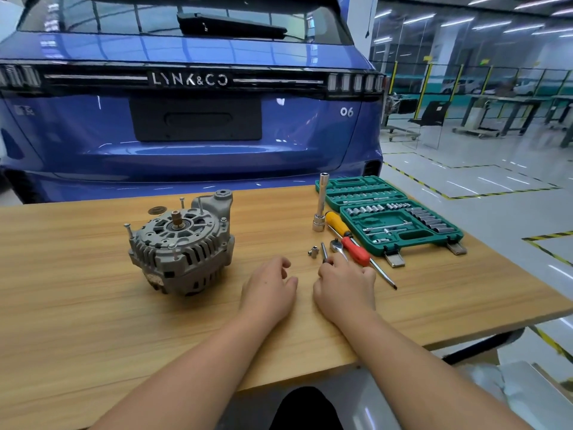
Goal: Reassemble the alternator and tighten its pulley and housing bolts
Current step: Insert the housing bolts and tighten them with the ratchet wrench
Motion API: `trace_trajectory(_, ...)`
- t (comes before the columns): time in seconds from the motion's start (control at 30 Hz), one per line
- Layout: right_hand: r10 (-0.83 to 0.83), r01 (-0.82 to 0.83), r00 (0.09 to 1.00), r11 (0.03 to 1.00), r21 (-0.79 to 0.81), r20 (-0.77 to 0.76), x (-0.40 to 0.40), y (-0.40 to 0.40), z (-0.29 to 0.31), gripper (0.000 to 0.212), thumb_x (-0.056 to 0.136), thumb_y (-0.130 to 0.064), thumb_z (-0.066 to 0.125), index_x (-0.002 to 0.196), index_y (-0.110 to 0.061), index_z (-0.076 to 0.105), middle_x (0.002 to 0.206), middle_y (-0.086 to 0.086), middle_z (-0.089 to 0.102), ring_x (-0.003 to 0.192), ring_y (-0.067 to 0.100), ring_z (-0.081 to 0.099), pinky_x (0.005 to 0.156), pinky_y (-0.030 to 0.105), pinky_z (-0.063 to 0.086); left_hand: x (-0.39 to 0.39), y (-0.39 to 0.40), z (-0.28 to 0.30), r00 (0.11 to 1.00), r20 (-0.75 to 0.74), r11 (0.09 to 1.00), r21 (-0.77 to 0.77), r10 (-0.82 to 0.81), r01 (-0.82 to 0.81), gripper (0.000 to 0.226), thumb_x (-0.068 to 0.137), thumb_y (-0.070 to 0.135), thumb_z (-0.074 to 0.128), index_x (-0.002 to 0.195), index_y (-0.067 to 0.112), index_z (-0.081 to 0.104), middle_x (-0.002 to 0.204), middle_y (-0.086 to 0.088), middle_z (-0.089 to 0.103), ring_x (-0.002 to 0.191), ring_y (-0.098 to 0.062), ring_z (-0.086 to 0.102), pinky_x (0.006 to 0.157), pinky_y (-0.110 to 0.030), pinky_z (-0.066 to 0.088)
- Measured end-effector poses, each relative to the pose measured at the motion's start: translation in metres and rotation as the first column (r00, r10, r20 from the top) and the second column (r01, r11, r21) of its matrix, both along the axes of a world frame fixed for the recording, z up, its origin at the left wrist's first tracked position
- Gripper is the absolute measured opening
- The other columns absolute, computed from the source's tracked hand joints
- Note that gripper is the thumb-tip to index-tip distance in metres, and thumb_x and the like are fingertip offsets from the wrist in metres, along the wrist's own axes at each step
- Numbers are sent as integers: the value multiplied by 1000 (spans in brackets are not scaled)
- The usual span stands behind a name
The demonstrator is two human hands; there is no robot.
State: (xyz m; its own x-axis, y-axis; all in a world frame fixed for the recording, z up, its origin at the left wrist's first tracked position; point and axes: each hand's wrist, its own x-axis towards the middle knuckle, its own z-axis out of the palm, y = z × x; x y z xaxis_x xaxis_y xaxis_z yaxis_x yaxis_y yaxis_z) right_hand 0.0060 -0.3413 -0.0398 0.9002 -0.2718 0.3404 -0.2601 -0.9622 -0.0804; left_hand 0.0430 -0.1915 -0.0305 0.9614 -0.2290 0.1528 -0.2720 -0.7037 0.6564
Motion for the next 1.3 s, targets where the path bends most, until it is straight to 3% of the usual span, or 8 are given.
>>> trace_trajectory(0.2,8,-9,997,1000,14,76,2,1,-4,22,89,-33,52,100,-28,70,120,-7,58,100,19,59,76,38,17,48,-48,1,996,-27,997,20,80,-80,39,96,50,62,133,36,56,125,8,63,124,-22,56,101,-41,43)
trace_trajectory(0.33,10,-12,995,1000,22,99,2,0,-6,18,85,-26,58,95,-23,72,118,-3,63,91,24,62,76,39,22,65,-69,4,999,-33,996,82,35,-32,39,96,54,60,133,43,59,130,6,63,129,-21,53,103,-41,40)
trace_trajectory(0.63,4,-5,994,1000,13,109,1,1,-5,24,90,-29,52,104,-25,70,120,-5,61,95,22,62,78,40,22,65,-67,-2,998,44,990,134,-43,37,26,97,45,59,115,32,73,121,2,65,122,-24,55,94,-39,42)
trace_trajectory(0.83,13,-17,995,999,35,97,0,0,0,26,91,-34,49,108,-26,67,118,-7,59,102,18,57,82,40,26,53,-48,-3,998,55,981,192,3,-14,20,96,37,59,108,26,70,115,0,70,114,-28,61,92,-36,46)
trace_trajectory(1.03,217,-200,915,976,-85,341,-7,-1,5,13,83,-24,70,95,-23,77,105,-5,70,92,23,63,78,43,37,37,-7,-3,1000,6,982,187,11,-12,16,95,40,62,96,25,68,101,1,74,104,-27,66,89,-37,51)
trace_trajectory(1.1,254,-248,947,967,-55,195,12,-3,22,18,88,-19,64,103,-21,75,112,-4,69,103,25,62,82,44,41,32,1,-5,1000,7,985,173,-22,21,18,94,40,65,96,24,71,100,1,75,104,-26,66,92,-38,51)
trace_trajectory(1.17,221,-221,973,975,-2,-66,42,-1,43,25,94,-16,53,113,-19,69,119,0,63,115,26,56,87,43,45,27,6,-6,999,0,987,157,-35,35,19,93,41,67,99,24,72,101,2,74,104,-24,66,93,-37,51)
trace_trajectory(1.3,163,-271,879,944,-189,-448,86,10,61,25,99,-13,48,118,-16,64,117,9,62,105,29,61,78,41,50,22,9,-4,999,3,992,125,-32,32,20,91,44,70,101,26,73,102,5,75,104,-22,66,90,-34,51)
